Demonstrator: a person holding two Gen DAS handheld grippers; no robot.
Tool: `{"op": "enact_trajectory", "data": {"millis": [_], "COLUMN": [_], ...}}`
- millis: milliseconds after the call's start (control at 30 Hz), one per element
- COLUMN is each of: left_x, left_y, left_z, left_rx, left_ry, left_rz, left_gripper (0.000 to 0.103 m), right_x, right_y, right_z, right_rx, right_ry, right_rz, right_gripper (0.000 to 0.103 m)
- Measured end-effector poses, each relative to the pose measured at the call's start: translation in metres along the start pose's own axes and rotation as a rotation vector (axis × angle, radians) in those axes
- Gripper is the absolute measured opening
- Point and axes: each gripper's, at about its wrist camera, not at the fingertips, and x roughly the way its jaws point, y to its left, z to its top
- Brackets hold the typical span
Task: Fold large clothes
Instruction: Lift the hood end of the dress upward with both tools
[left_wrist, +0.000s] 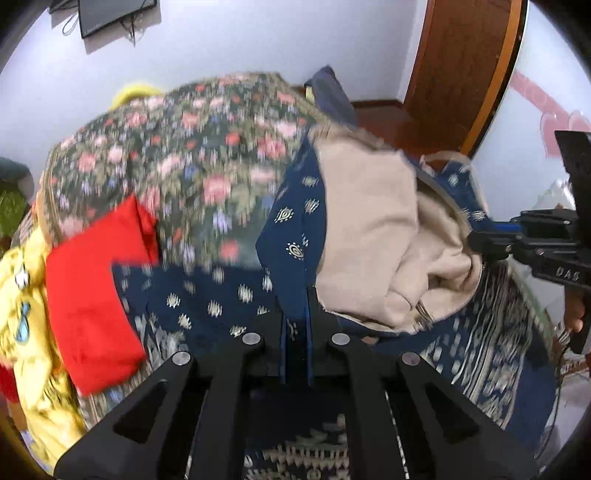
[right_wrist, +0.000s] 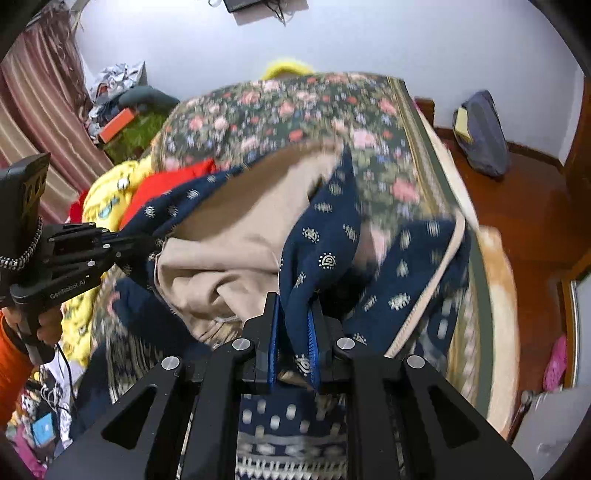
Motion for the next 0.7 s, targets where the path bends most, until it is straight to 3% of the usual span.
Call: {"op": "enact_trajectory", "data": {"millis": [167, 200, 267, 333, 400, 500, 700], "left_x": [0.030, 0.033, 0.033, 0.030, 0.023, 0.011, -0.012], "left_y": [0.001, 0.002, 0.003, 0.004, 0.003, 0.004, 0.003], "left_z": [-0.040, -0.044, -0.049, -0.050, -0.050, -0.043, -0.015], "left_rx": [-0.021, -0.021, -0.030, -0.033, -0.028, -0.023, -0.019], "left_ry": [0.084, 0.087, 0.080, 0.084, 0.069, 0.050, -0.037], "left_rz": [0.059, 0.068, 0.074, 0.094, 0.103, 0.098, 0.085], "left_gripper": [0.010, 0.016, 0.023, 0.048, 0.054, 0.055, 0.060], "right_x": [0.016, 0.017, 0.016, 0.013, 0.008, 0.000, -0.023], "right_y": [-0.008, -0.011, -0.016, -0.019, -0.019, -0.016, 0.000], "right_z": [-0.027, -0.028, -0.028, -0.024, -0.022, -0.018, -0.003], "right_rx": [0.021, 0.033, 0.063, 0.094, 0.101, 0.096, 0.047], "right_ry": [0.025, 0.022, 0.020, 0.025, 0.026, 0.014, -0.082], "right_rz": [-0.098, -0.117, -0.126, -0.125, -0.131, -0.150, -0.129], "right_gripper": [0.016, 0.018, 0.036, 0.049, 0.050, 0.050, 0.052]}}
